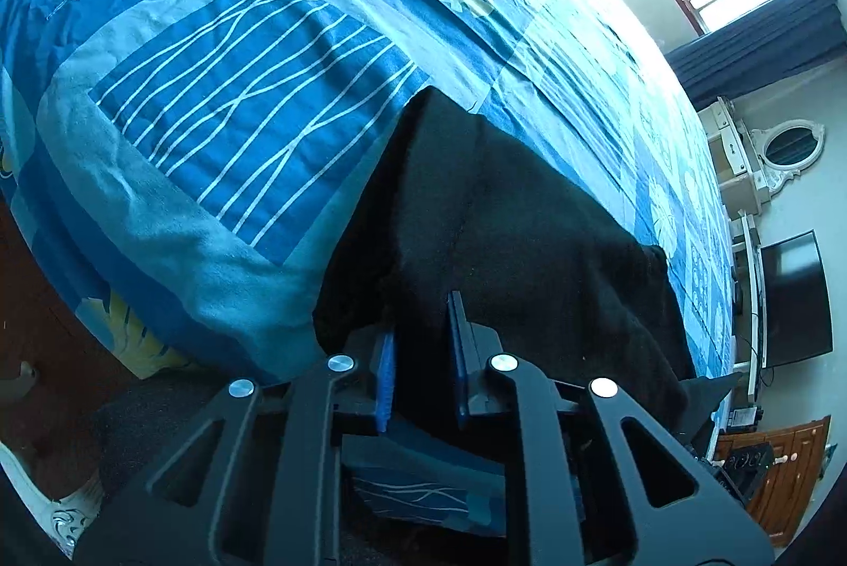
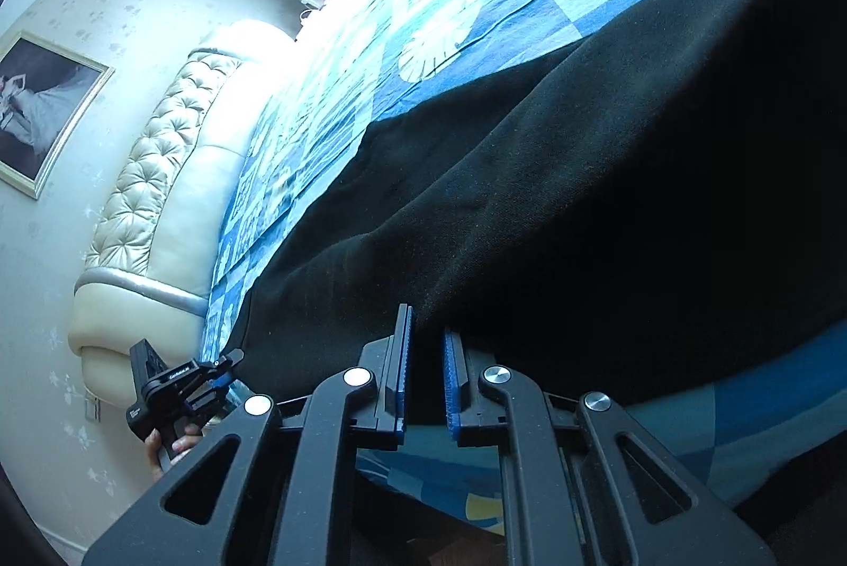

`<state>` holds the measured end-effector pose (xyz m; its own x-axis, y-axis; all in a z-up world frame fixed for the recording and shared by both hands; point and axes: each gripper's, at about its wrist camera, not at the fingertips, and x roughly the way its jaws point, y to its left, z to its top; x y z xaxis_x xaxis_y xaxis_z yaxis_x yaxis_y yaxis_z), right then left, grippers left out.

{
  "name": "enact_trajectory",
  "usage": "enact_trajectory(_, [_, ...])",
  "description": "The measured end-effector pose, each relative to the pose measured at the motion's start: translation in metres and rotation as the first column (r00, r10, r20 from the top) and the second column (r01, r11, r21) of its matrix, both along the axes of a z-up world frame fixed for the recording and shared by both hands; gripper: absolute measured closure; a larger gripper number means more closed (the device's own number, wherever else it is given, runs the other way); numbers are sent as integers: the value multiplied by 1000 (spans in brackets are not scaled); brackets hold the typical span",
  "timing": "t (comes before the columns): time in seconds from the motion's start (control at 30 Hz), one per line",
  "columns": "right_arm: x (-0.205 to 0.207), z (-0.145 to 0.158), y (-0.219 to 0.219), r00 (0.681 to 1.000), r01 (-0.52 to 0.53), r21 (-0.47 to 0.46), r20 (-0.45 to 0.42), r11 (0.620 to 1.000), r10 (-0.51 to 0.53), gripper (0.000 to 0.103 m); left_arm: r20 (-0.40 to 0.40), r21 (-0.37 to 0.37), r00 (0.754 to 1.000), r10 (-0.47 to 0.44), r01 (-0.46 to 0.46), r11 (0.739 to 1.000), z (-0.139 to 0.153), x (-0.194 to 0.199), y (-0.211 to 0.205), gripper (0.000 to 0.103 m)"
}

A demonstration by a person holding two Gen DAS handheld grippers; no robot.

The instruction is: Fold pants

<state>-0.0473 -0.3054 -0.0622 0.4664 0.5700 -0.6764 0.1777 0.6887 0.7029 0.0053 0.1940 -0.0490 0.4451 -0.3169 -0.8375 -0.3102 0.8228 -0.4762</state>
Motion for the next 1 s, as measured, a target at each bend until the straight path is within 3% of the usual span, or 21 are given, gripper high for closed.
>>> enact_trajectory(0.13, [-7,-31,-5,998,8,44,-68,999,-5,93,-3,26,1000,-27,27,999,-12,-1,-3,86])
enact_trajectory(0.23, [-4,-26,-6,998,0,67,-65,998,5,92,8,82,998,-60,60,995,-5,-1,-9,84])
enact_trajectory(0.37, [-14,-17,-26,997,29,116,-72,993,-21,72,35,192,990,-135,126,973,14,-13,-22,80])
enact_trajectory(0.5, [-30,3,-91,986,165,77,-29,983,-163,58,77,238,977,-197,174,956,37,-27,-36,70])
enact_trajectory(0.53, [-32,9,-117,975,222,50,-11,974,-222,52,97,245,975,-201,172,954,43,-27,-40,61])
enact_trajectory(0.57, [-34,14,-143,958,285,25,6,958,-285,51,126,245,972,-197,162,956,49,-26,-43,54])
enact_trajectory(0.6, [-34,20,-170,939,344,7,30,939,-344,51,160,248,969,-189,146,958,55,-23,-47,40])
enact_trajectory(0.73, [-23,30,-281,824,566,-122,110,816,-555,51,244,315,949,-201,118,942,60,0,-68,24])
enact_trajectory(0.83, [-8,16,-342,742,670,-121,70,733,-667,51,195,367,958,-209,126,922,45,19,-85,23])
enact_trajectory(0.93, [12,0,-373,719,692,-115,25,713,-694,51,140,360,973,-184,123,925,26,25,-92,23])
enact_trajectory(1.0, [20,-4,-381,727,684,-123,27,719,-686,67,92,335,984,-155,116,935,13,28,-91,23])
